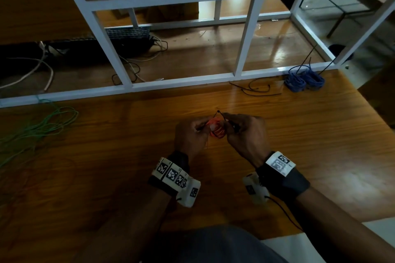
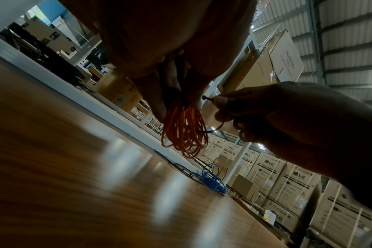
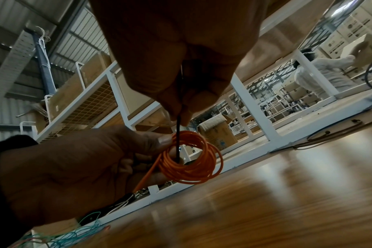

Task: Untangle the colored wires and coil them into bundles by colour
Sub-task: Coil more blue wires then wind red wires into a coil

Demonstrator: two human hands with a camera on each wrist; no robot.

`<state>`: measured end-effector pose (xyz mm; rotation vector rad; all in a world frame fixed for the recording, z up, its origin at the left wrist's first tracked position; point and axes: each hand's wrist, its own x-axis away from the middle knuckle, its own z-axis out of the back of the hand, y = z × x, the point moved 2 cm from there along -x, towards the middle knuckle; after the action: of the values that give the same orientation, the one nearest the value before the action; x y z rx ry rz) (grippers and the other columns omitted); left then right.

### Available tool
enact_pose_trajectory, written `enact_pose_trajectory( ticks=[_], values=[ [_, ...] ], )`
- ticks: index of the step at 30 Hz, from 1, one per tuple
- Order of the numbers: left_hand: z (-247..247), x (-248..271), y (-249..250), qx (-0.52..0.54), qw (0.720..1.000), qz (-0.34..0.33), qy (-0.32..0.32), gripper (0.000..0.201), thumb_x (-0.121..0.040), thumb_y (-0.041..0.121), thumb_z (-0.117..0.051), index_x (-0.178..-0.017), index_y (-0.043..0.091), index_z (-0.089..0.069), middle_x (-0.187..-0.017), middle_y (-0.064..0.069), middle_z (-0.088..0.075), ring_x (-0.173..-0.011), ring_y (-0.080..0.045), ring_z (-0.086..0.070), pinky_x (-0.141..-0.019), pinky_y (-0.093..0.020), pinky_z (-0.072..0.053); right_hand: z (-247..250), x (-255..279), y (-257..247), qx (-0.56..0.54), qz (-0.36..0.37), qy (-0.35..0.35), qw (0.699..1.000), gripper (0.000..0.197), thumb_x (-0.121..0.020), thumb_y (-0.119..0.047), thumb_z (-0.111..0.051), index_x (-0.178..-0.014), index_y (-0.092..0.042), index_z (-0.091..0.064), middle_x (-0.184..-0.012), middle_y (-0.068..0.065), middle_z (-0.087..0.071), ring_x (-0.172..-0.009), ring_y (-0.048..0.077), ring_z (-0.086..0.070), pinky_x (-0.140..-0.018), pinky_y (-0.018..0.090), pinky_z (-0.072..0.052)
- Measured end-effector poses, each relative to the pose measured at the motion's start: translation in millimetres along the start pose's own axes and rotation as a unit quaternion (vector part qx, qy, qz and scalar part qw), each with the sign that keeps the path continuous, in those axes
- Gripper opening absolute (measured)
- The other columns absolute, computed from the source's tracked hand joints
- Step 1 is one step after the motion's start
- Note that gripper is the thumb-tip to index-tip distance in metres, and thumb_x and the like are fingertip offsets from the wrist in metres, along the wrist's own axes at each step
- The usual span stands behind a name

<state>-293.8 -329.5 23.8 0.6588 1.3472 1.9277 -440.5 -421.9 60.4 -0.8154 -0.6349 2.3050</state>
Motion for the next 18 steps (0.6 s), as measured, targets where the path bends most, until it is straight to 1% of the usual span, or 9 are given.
enact_pose_trajectory(
  ticks=[2, 3, 4, 6, 8, 10, 13, 15, 18],
  values=[
    [-0.4, 1.3, 3.0, -0.011, 1.000, -0.007, 0.002, 0.024, -0.088, 0.024, -0.073, -0.112, 0.028, -0.073, -0.107, 0.010, -0.073, -0.084, 0.013, -0.062, -0.077, -0.018, -0.057, -0.1, -0.6, 1.6, 0.001, 0.006, -0.004, 1.000, 0.028, -0.091, -0.019, -0.072, -0.118, -0.017, -0.077, -0.090, 0.003, -0.080, -0.066, 0.012, -0.070, -0.055, 0.028, -0.056],
    [-0.5, 1.7, 3.6, -0.015, 1.000, -0.010, 0.001, 0.025, -0.088, 0.024, -0.072, -0.113, 0.028, -0.072, -0.108, 0.010, -0.073, -0.082, 0.016, -0.060, -0.075, -0.015, -0.055, -0.2, -0.4, 2.4, 0.001, 0.007, -0.005, 1.000, 0.028, -0.091, -0.019, -0.072, -0.118, -0.017, -0.077, -0.090, 0.003, -0.080, -0.067, 0.012, -0.071, -0.055, 0.028, -0.056],
    [-0.7, 1.8, 3.7, -0.018, 1.000, -0.014, -0.001, 0.025, -0.089, 0.023, -0.072, -0.114, 0.027, -0.072, -0.110, 0.009, -0.073, -0.082, 0.016, -0.060, -0.075, -0.014, -0.054, -0.1, -0.3, 2.8, -0.001, 0.008, -0.006, 1.000, 0.027, -0.090, -0.019, -0.073, -0.117, -0.017, -0.077, -0.091, 0.003, -0.080, -0.067, 0.012, -0.071, -0.055, 0.027, -0.056],
    [-0.4, 2.0, 4.1, -0.022, 1.000, -0.017, -0.005, 0.026, -0.089, 0.023, -0.071, -0.115, 0.026, -0.071, -0.112, 0.007, -0.072, -0.088, 0.008, -0.063, -0.079, -0.019, -0.057, 0.0, 0.0, 3.8, -0.005, 0.008, -0.006, 1.000, 0.027, -0.090, -0.018, -0.073, -0.117, -0.017, -0.078, -0.090, 0.003, -0.080, -0.067, 0.012, -0.070, -0.055, 0.027, -0.056],
    [-0.1, 1.6, 3.7, -0.018, 1.000, -0.011, -0.006, 0.026, -0.089, 0.023, -0.072, -0.115, 0.025, -0.072, -0.112, 0.005, -0.073, -0.096, -0.002, -0.067, -0.082, -0.028, -0.059, 0.1, 0.2, 5.1, -0.009, 0.003, -0.004, 1.000, 0.027, -0.090, -0.018, -0.073, -0.117, -0.017, -0.078, -0.091, 0.003, -0.080, -0.068, 0.013, -0.071, -0.056, 0.031, -0.058],
    [-0.3, 1.1, 3.2, -0.018, 1.000, -0.009, -0.005, 0.026, -0.088, 0.024, -0.072, -0.114, 0.025, -0.072, -0.112, 0.005, -0.073, -0.099, -0.006, -0.068, -0.084, -0.032, -0.059, -0.4, 0.5, 6.4, -0.008, -0.003, -0.001, 1.000, 0.028, -0.091, -0.018, -0.072, -0.118, -0.017, -0.077, -0.093, 0.003, -0.080, -0.070, 0.013, -0.072, -0.057, 0.034, -0.059],
    [-1.1, 0.9, 3.6, -0.016, 1.000, -0.007, -0.006, 0.026, -0.088, 0.023, -0.072, -0.114, 0.023, -0.072, -0.113, 0.003, -0.072, -0.101, -0.008, -0.068, -0.083, -0.030, -0.059, -0.4, 1.7, 6.9, -0.015, -0.001, 0.002, 1.000, 0.030, -0.091, -0.018, -0.070, -0.120, -0.017, -0.077, -0.092, 0.002, -0.079, -0.067, 0.010, -0.070, -0.055, 0.034, -0.059],
    [-1.7, 0.2, 2.6, -0.014, 1.000, -0.006, -0.007, 0.026, -0.088, 0.023, -0.072, -0.114, 0.023, -0.072, -0.112, 0.004, -0.073, -0.100, -0.007, -0.068, -0.082, -0.029, -0.059, -0.3, 2.4, 6.1, -0.017, -0.002, -0.003, 1.000, 0.029, -0.091, -0.018, -0.070, -0.120, -0.018, -0.076, -0.090, 0.001, -0.079, -0.065, 0.011, -0.069, -0.054, 0.035, -0.058],
    [-2.1, -0.1, 0.2, -0.028, 0.999, -0.011, -0.011, 0.026, -0.089, 0.025, -0.071, -0.114, 0.025, -0.072, -0.111, 0.006, -0.073, -0.098, -0.004, -0.068, -0.082, -0.029, -0.059, -1.8, 2.7, 6.2, -0.009, -0.010, -0.022, 1.000, 0.029, -0.090, -0.017, -0.072, -0.118, -0.019, -0.077, -0.092, 0.002, -0.079, -0.068, 0.013, -0.070, -0.057, 0.037, -0.059]
  ],
)
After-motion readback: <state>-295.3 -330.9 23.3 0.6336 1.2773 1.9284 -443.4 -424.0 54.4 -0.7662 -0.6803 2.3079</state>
